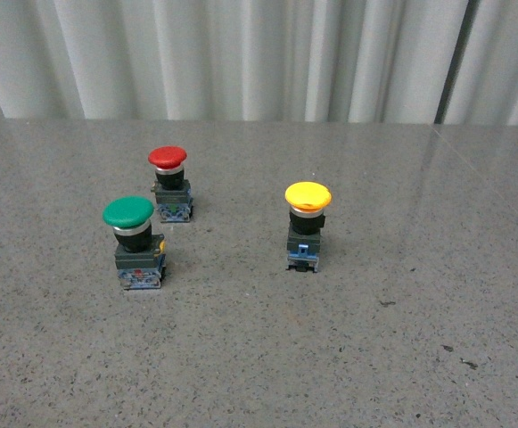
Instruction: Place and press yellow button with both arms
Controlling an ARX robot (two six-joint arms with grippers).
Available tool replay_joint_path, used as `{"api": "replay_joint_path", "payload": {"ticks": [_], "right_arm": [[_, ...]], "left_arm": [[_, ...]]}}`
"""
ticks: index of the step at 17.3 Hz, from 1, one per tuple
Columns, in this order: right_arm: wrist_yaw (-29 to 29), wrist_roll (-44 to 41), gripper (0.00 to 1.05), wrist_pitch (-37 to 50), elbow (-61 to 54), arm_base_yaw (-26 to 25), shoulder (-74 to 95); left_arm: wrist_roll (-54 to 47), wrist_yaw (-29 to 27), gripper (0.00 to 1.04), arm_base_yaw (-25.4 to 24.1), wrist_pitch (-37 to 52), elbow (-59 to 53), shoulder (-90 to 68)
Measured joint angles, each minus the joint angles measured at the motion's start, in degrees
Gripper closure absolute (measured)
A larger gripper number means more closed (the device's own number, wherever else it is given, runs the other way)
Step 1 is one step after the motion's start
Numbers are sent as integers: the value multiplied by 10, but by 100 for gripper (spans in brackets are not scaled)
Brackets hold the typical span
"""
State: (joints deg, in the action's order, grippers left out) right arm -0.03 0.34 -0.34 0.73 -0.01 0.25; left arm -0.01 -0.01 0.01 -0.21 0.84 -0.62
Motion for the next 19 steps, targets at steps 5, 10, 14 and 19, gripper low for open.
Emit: {"api": "replay_joint_path", "payload": {"ticks": [5, 10, 14, 19], "right_arm": [[0, 0, 34, 0, 0, 0, 0], [0, 0, 6, 0, 0, 0, 0], [0, 0, 7, 0, 0, 0, 0], [0, 0, 7, 0, 0, 0, 0]], "left_arm": [[0, 0, 7, 0, 0, 0, 0], [0, 0, 7, 0, 0, 0, 0], [0, 0, 7, 0, 0, 0, 0], [0, 0, 7, 0, 0, 0, 0]]}}
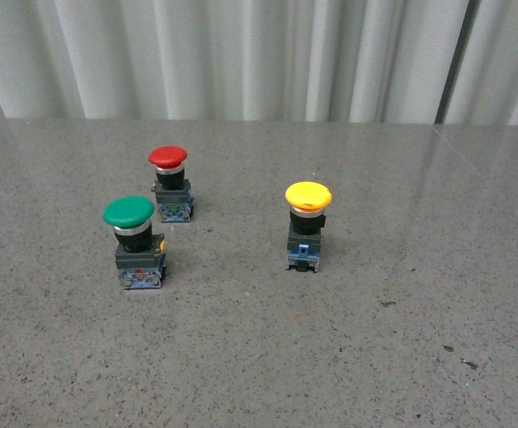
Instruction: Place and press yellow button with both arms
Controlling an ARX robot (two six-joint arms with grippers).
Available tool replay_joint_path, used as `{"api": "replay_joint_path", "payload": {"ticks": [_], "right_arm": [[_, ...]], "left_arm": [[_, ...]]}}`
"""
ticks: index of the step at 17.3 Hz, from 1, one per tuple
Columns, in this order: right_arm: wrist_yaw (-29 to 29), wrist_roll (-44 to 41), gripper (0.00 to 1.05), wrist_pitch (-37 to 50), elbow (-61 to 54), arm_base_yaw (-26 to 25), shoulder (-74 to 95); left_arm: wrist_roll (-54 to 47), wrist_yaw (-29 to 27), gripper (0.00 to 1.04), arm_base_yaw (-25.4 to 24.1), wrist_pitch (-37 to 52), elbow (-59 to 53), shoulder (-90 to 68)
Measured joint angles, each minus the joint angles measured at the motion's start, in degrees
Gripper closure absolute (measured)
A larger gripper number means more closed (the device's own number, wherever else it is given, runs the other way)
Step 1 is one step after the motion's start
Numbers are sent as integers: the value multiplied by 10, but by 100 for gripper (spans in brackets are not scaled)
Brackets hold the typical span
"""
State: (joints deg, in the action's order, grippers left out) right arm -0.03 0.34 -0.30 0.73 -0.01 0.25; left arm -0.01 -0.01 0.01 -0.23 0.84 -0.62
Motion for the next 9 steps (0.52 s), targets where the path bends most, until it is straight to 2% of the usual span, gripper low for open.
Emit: {"api": "replay_joint_path", "payload": {"ticks": [9], "right_arm": [[0, 0, 7, 0, 0, 0, 0]], "left_arm": [[0, 0, 7, 0, 0, 0, 0]]}}
